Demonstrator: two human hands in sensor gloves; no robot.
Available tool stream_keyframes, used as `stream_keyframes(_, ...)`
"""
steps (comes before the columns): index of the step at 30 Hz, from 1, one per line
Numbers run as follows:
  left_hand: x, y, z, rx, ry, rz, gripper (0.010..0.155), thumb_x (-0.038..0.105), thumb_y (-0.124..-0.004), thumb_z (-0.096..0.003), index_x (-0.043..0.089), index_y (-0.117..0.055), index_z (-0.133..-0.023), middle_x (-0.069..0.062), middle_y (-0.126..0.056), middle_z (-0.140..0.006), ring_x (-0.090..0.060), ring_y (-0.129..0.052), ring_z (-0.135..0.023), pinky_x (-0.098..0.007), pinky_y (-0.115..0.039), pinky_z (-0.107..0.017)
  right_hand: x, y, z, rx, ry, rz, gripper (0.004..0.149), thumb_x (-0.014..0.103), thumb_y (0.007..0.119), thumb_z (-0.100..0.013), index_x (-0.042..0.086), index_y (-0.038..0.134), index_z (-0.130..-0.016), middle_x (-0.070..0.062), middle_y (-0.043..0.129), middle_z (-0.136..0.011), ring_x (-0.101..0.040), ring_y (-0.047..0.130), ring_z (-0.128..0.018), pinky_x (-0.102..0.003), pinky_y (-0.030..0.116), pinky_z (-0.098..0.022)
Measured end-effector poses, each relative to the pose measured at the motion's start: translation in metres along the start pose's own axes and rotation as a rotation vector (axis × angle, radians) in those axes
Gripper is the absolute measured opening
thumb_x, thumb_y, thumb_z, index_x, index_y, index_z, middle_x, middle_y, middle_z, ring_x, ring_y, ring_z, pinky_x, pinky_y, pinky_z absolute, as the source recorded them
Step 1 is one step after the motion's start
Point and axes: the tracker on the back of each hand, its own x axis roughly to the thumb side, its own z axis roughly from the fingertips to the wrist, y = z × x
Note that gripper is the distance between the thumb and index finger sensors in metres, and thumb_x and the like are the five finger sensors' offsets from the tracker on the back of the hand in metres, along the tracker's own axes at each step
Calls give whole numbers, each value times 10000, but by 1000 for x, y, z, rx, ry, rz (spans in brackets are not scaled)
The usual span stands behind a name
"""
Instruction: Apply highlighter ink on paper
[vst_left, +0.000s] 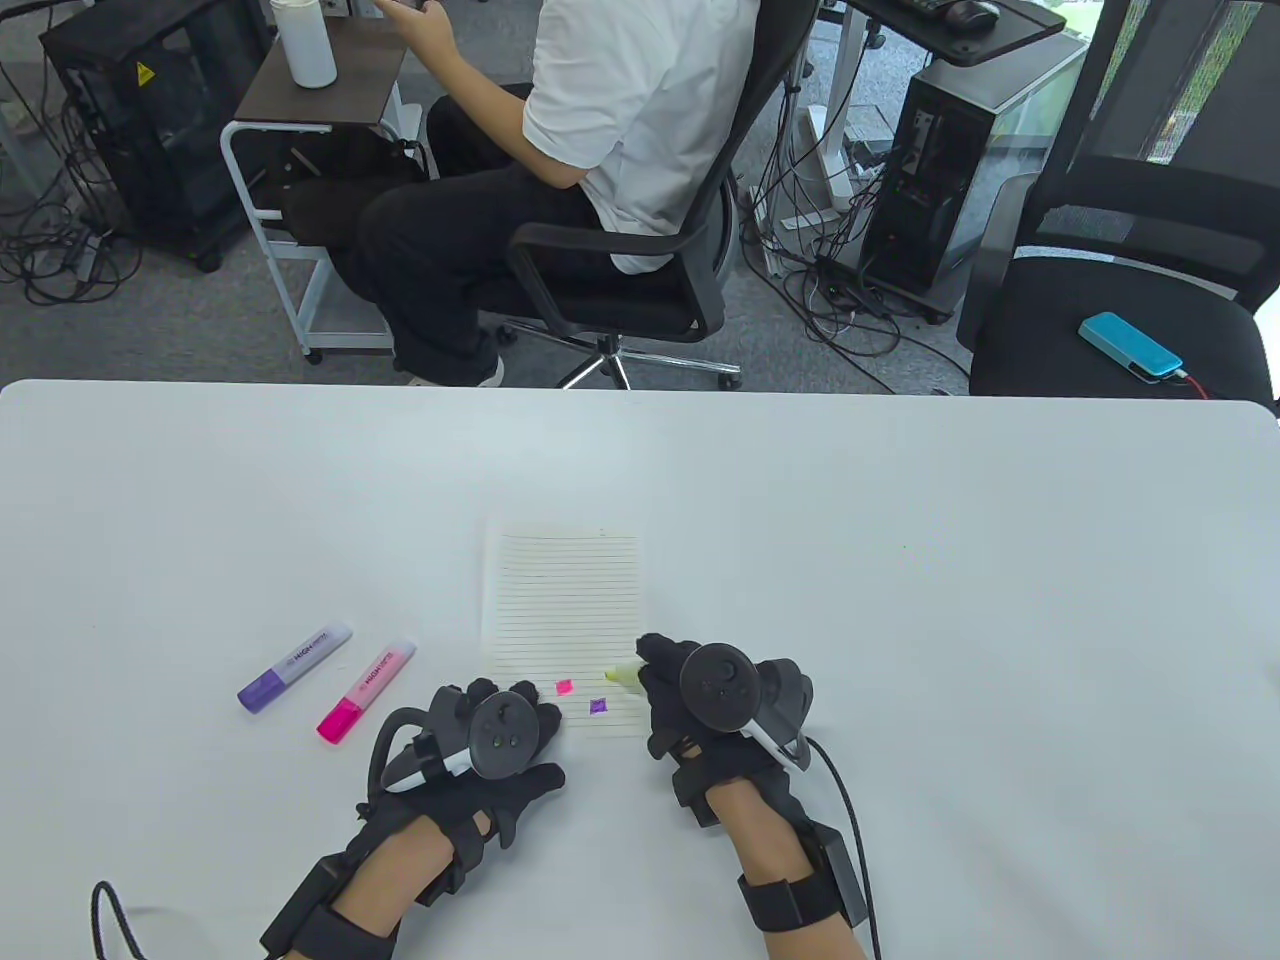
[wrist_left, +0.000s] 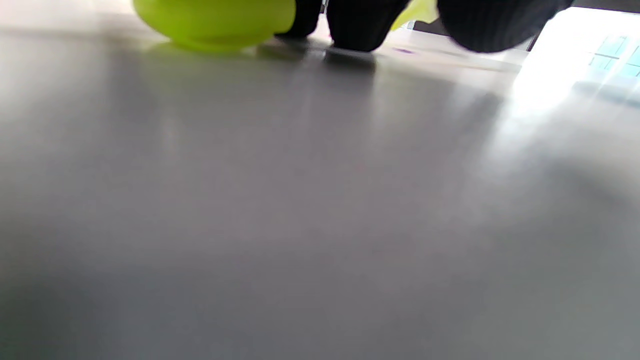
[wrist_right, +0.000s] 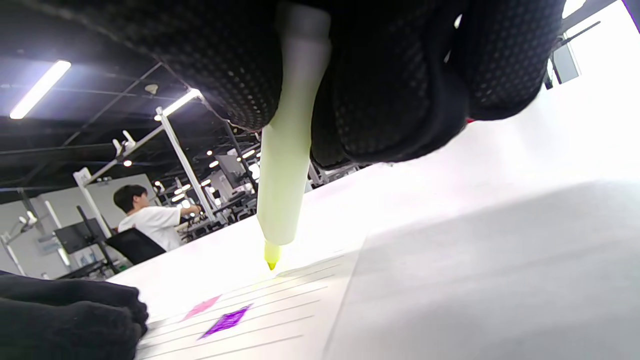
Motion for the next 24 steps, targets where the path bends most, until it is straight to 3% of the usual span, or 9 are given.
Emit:
stream_keyframes(8, 0, 0, 0, -8, -1, 4, 698, 629, -669, -471, 314, -561, -1084, -1, -461, -1186, -464, -484, -1068, -692, -371, -731, 2, 1, 0, -12, 9, 74, 386, 279, 882, -467, 193, 901, -843, -168, 1003, -691, -361, 1004, -429, -595, 785, -499)
stream_keyframes(12, 0, 0, 1, -9, 0, 4, 697, 629, -668, -472, 315, -559, -1084, -2, -461, -1186, -465, -482, -1068, -692, -373, -729, 1, 4, 0, 15, 6, 4, 386, 274, 882, -469, 188, 899, -846, -172, 1000, -695, -368, 1000, -433, -600, 780, -499)
stream_keyframes(24, 0, 0, 1, -9, 0, 4, 697, 628, -668, -472, 316, -555, -1085, -2, -458, -1186, -463, -480, -1069, -689, -375, -731, 1, 1, 0, -10, 26, 57, 383, 279, 881, -470, 187, 900, -841, -171, 1003, -685, -362, 1003, -421, -597, 785, -493)
